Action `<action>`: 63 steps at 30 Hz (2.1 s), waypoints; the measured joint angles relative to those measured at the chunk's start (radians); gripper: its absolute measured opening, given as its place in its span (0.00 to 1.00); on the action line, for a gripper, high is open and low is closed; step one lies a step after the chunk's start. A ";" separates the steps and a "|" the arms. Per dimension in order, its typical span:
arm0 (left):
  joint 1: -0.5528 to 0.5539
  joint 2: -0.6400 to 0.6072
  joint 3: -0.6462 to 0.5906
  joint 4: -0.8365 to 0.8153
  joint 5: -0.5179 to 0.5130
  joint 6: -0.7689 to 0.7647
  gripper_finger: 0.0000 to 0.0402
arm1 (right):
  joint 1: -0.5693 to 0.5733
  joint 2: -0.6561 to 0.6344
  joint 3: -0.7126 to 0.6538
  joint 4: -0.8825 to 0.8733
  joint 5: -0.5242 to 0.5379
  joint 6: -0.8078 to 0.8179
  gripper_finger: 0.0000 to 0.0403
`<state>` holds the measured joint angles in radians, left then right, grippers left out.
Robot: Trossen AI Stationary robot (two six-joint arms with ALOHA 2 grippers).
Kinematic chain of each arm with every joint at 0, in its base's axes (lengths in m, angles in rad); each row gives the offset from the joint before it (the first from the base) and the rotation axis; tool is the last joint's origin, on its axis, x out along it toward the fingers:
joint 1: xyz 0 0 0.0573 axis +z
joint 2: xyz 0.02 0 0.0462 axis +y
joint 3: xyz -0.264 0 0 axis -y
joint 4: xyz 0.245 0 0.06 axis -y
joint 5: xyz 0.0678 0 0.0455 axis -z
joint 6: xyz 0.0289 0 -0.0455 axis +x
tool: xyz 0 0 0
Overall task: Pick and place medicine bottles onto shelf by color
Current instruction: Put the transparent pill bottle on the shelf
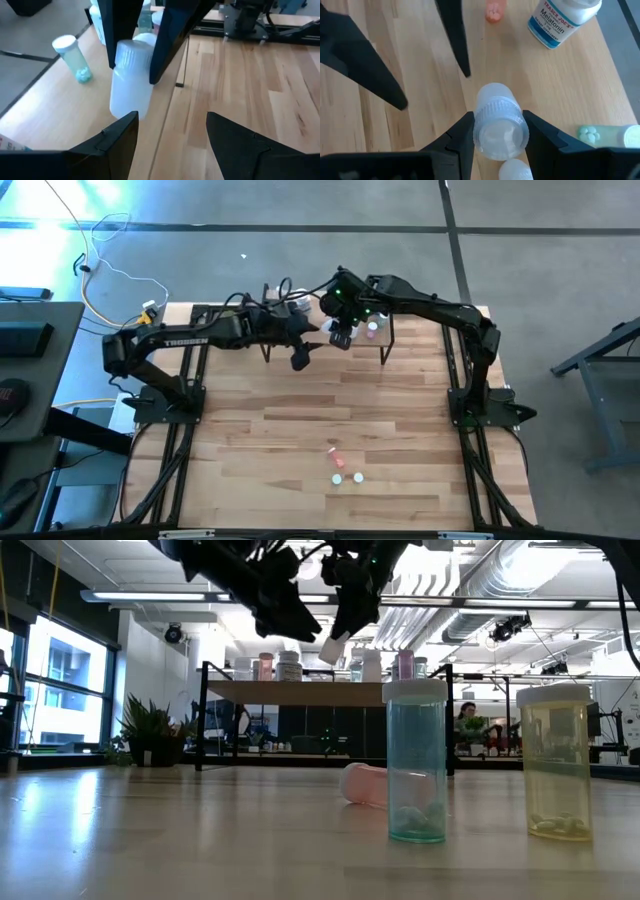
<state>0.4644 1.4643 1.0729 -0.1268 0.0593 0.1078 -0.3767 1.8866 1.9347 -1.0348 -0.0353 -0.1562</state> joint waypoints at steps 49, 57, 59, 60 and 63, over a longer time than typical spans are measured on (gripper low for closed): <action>0.000 0.073 0.000 0.072 -0.018 0.000 0.56 | 0.019 0.000 0.000 0.052 0.095 0.328 0.32; 0.008 0.029 0.000 0.074 -0.041 0.001 0.56 | -0.015 0.000 0.000 0.045 0.136 0.305 0.32; 0.008 0.021 0.000 0.074 -0.046 0.001 0.56 | -0.029 0.000 0.000 0.044 0.136 0.306 0.32; 0.008 0.018 0.000 0.074 -0.048 0.000 0.56 | -0.037 0.000 0.000 0.043 0.136 0.306 0.32; 0.008 0.005 0.000 0.071 -0.049 0.000 0.56 | -0.058 0.000 0.000 0.041 0.137 0.306 0.32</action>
<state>0.4721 1.4691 1.0729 -0.0560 0.0105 0.1078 -0.4351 1.8866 1.9347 -0.9940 0.1013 0.1493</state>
